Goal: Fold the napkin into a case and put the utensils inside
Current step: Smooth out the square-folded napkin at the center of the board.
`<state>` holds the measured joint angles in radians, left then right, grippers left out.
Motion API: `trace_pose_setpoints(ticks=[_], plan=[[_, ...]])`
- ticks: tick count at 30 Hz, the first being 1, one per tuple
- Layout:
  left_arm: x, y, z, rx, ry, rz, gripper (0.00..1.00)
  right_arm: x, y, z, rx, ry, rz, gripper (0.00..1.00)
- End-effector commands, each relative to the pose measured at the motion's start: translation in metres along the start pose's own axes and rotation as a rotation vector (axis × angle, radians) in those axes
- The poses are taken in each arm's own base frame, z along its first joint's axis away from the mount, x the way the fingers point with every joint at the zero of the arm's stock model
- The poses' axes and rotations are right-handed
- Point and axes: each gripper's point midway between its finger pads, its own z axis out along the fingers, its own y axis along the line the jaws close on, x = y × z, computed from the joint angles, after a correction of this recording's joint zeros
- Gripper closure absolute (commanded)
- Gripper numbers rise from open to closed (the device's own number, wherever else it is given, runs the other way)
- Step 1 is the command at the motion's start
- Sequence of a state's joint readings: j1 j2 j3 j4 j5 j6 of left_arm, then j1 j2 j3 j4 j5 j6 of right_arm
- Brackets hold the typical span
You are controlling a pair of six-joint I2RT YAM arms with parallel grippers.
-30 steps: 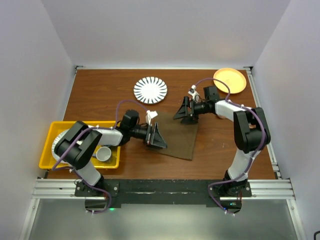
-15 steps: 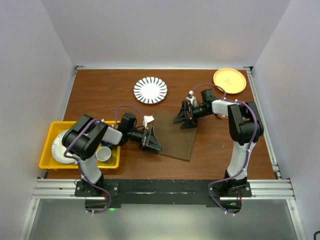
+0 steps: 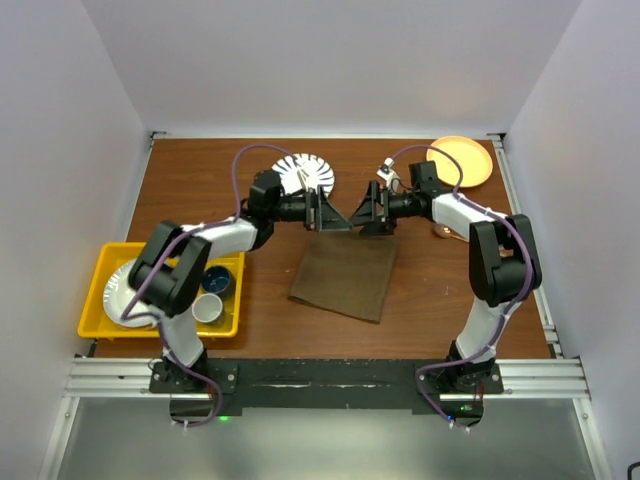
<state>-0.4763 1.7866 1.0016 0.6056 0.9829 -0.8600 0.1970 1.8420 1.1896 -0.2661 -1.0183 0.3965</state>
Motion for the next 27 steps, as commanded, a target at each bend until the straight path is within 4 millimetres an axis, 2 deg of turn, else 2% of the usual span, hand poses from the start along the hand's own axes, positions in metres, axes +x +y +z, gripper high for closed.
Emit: trace_pose_setpoints(ticks=[1,2,4,6,10,12,15,17,21,25,27], plan=[[-0.039,0.042,0.022,-0.053,-0.18,-0.105,0.0,-0.024,-0.004,0.013,-0.042,-0.058,0.028,0.02],[-0.035,0.059,0.027,-0.07,-0.184,-0.148,0.0,-0.026,-0.006,0.015,-0.044,-0.058,0.031,0.02],[-0.04,0.073,0.031,-0.098,-0.22,-0.166,0.0,-0.026,-0.016,0.019,-0.036,-0.057,0.043,0.02],[-0.034,0.094,0.032,-0.14,-0.229,-0.209,0.0,-0.021,-0.027,0.023,-0.023,-0.044,0.057,0.02],[-0.014,0.141,0.021,-0.251,-0.249,-0.289,0.0,-0.01,-0.056,0.03,0.014,-0.027,0.09,0.02],[-0.006,0.157,0.013,-0.3,-0.254,-0.327,0.0,-0.001,-0.074,0.032,0.029,-0.015,0.123,0.02],[0.008,0.175,0.003,-0.357,-0.246,-0.367,0.0,0.009,-0.09,0.028,0.029,0.003,0.153,0.02],[0.016,0.186,-0.005,-0.397,-0.241,-0.392,0.0,0.014,-0.1,0.023,0.033,0.014,0.17,0.02],[0.027,0.201,-0.013,-0.443,-0.231,-0.432,0.0,0.02,-0.113,0.001,0.057,0.049,0.16,0.02],[0.028,0.203,-0.016,-0.447,-0.223,-0.425,0.0,0.019,-0.111,-0.017,0.056,0.063,0.151,0.02],[0.023,0.196,-0.014,-0.419,-0.217,-0.396,0.0,0.02,-0.096,-0.024,0.035,0.082,0.138,0.02]])
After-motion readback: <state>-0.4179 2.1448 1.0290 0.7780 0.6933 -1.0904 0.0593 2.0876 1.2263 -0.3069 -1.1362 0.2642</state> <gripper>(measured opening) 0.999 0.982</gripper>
